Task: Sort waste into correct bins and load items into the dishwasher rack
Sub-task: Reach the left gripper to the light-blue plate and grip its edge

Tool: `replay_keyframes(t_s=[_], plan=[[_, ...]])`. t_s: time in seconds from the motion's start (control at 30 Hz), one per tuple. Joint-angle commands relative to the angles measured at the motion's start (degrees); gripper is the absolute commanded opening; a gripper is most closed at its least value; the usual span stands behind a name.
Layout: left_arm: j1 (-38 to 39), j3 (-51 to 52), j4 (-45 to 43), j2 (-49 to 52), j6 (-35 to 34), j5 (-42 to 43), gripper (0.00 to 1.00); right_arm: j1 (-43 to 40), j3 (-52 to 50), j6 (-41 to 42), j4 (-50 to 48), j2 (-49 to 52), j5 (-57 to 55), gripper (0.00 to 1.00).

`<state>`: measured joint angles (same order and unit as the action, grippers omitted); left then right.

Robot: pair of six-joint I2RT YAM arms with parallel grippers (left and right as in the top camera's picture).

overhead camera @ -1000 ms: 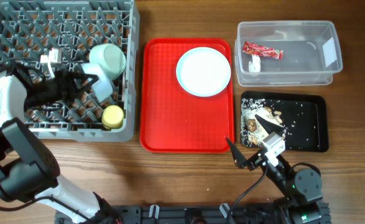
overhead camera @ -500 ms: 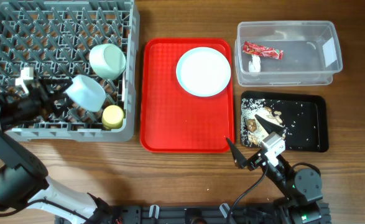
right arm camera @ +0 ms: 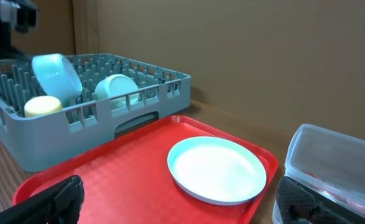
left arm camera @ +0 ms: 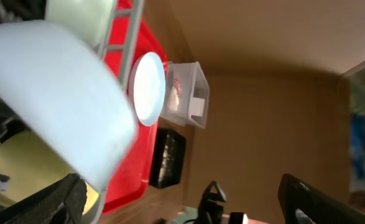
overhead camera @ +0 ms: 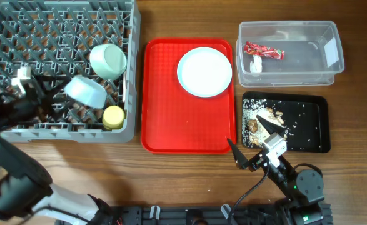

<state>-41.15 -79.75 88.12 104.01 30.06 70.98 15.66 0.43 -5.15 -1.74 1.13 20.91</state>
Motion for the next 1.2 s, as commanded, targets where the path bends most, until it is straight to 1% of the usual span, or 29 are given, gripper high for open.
replay_keyframes(t_s=[0.0,0.13,0.2,0.27,0.33,0.4,0.43,0.47,0.5,0.6,0.7,0.8,0.83,0.9,0.97,1.07,1.13,1.17], plan=[[-0.8,-6.1,-1.2,-9.1,-7.4,-6.3,1.0,-0.1,-0.1,0.7,-0.1,0.0,-0.3,1.0],[-0.7,-7.1,-8.5,-15.4,-20.0,-16.1,1.0,-0.1,-0.1,0.6,-0.1,0.0,-0.3,1.0],[-0.7,-7.1,-10.3,-17.4,-22.9,-18.6,1.0,-0.1,-0.1,0.7,-0.1,0.0,-0.3,1.0],[0.0,-7.1,-10.6,-18.9,-23.3,-18.5,1.0,-0.1,-0.1,0.6,-0.1,0.0,-0.4,1.0],[2.7,-7.1,-10.7,-19.6,-22.9,-18.6,1.0,-0.1,-0.1,0.6,-0.1,0.0,-0.3,1.0],[7.5,-7.1,-11.4,-19.7,-22.8,-20.3,1.0,-0.1,-0.1,0.6,-0.1,0.0,-0.4,1.0],[10.6,-7.1,-12.0,-19.7,-22.9,-22.5,1.0,-0.1,-0.1,0.6,-0.1,0.0,-0.4,1.0],[15.2,-7.1,-13.1,-19.7,-23.7,-26.4,1.0,-0.1,-0.1,0.7,-0.1,0.0,-0.4,1.0],[19.2,-7.1,-14.5,-19.7,-25.4,-29.6,1.0,-0.1,-0.1,0.7,-0.1,0.0,-0.4,1.0],[32.0,-7.1,-20.4,-19.4,-29.4,-39.8,1.0,-0.1,-0.1,0.6,-0.1,0.0,-0.3,1.0],[45.2,-7.1,-26.9,-18.0,-29.5,-47.7,1.0,-0.1,-0.1,0.6,-0.1,0.0,-0.4,1.0],[54.8,-7.1,-32.0,-15.0,-29.6,-52.9,1.0,-0.1,-0.1,0.7,-0.1,0.0,-0.4,1.0],[57.2,-7.1,-33.4,-13.6,-31.5,-55.5,1.0,-0.1,-0.1,0.7,-0.1,0.0,-0.4,1.0],[60.7,-7.1,-35.8,-10.2,-37.6,-62.0,1.0,-0.1,-0.1,0.7,-0.1,0.0,-0.4,1.0],[62.5,-7.1,-38.0,-6.6,-42.8,-65.7,1.0,-0.1,-0.1,0.6,-0.1,0.0,-0.4,1.0],[63.7,-7.1,-42.3,-0.5,-49.3,-65.5,1.0,-0.1,-0.1,0.7,-0.1,0.0,-0.3,1.0],[64.2,-7.1,-45.3,3.4,-51.8,-65.5,1.0,-0.1,-0.1,0.6,-0.1,0.0,-0.3,1.0],[64.2,-7.1,-46.7,5.2,-52.0,-65.5,0.98,-0.1,-0.1,0.6,-0.1,0.0,-0.4,1.0]])
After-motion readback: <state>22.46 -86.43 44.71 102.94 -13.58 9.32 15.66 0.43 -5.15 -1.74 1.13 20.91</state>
